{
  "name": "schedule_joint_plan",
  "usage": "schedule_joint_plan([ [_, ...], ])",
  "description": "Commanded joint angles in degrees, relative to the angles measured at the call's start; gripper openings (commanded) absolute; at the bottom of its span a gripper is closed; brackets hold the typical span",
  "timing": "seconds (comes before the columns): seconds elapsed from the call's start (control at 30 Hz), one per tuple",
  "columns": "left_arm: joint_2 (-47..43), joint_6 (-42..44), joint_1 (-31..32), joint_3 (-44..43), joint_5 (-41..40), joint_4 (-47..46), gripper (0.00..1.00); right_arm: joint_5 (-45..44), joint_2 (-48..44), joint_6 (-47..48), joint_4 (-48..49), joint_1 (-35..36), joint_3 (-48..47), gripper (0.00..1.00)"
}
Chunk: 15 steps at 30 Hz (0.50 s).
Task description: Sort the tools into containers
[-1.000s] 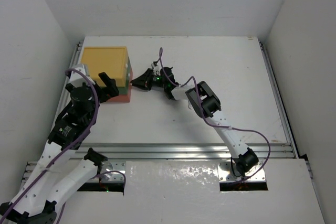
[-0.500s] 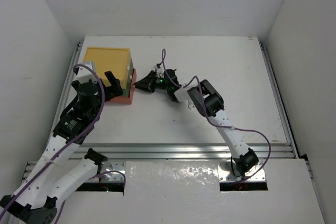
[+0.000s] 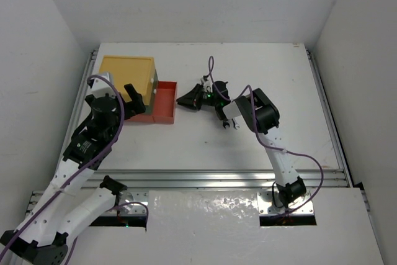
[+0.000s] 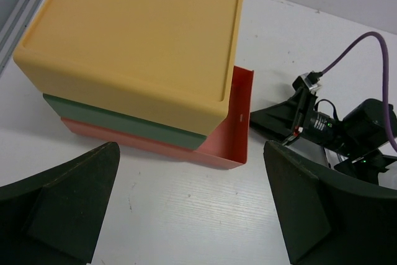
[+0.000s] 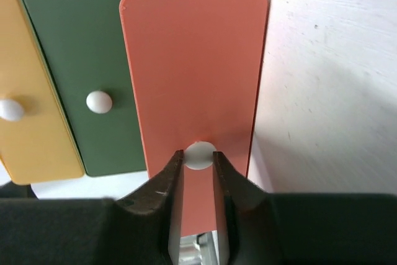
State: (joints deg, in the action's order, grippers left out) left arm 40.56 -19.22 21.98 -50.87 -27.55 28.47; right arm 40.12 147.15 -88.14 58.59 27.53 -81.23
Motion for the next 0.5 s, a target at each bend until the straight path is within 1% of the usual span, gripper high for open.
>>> schedule_joint_plan([
  [0.0, 0.1, 1.0, -1.0, 0.1, 1.1, -2.5, 0.99, 2.4, -4.4, 3.8, 0.9, -1.0, 1.2, 0.25],
  [0.03, 0.1, 1.0, -1.1, 0.2, 1.2, -2.5, 0.99, 3.6, -6.3, 5.8, 0.4, -1.0, 1.4, 0.36],
  [0.07, 0.1, 1.0, -1.1, 0.2, 1.2, -2.5, 0.99, 4.1, -7.8, 6.9, -1.5, -1.0, 2.7, 0.41],
  [0.1, 0.1, 1.0, -1.1, 0.1, 1.1, -2.5, 0.99, 4.9, -11.7, 10.5, -2.9, -1.1, 3.5, 0.45],
  [0.13, 0.0, 1.0, -1.1, 0.2, 1.2, -2.6, 0.99, 5.0, -14.0, 12.9, -5.0, -1.3, 4.3, 0.48],
  [0.2, -0.1, 1.0, -1.1, 0.2, 1.2, -2.6, 0.99, 4.4, -19.1, 18.5, -14.7, -1.9, 7.1, 0.57],
  [0.23, 0.0, 1.0, -1.2, 0.2, 1.3, -2.5, 0.99, 2.4, -24.1, 25.0, -24.0, -2.3, 8.4, 0.61],
  [0.27, -0.1, 1.0, -1.2, 0.2, 1.4, -2.5, 0.99, 0.5, -26.6, 28.5, -29.4, -2.5, 8.6, 0.67],
  [0.3, -0.1, 1.0, -1.3, 0.1, 1.4, -2.5, 0.99, -1.9, -29.0, 32.6, -35.5, -2.7, 8.8, 0.69],
  [0.33, -0.3, 1.1, -1.4, 0.1, 1.4, -2.5, 0.99, -5.4, -31.4, 39.8, -41.0, -2.7, 9.0, 0.72],
  [0.37, -0.4, 1.1, -1.4, 0.1, 1.5, -2.5, 0.99, -14.2, -33.5, 43.4, -52.5, -2.7, 8.6, 0.73],
  [0.4, -0.5, 1.2, -1.6, 0.1, 1.6, -2.5, 0.99, -19.0, -36.9, 46.9, -58.5, -2.2, 7.9, 0.75],
  [0.43, -0.6, 1.3, -1.7, 0.1, 1.7, -2.5, 0.99, -23.2, -38.1, 51.9, -63.5, -2.0, 7.2, 0.76],
  [0.47, -0.7, 1.4, -1.7, 0.1, 2.1, -2.5, 0.99, -31.3, -39.0, 53.7, -72.2, -1.8, 6.2, 0.76],
])
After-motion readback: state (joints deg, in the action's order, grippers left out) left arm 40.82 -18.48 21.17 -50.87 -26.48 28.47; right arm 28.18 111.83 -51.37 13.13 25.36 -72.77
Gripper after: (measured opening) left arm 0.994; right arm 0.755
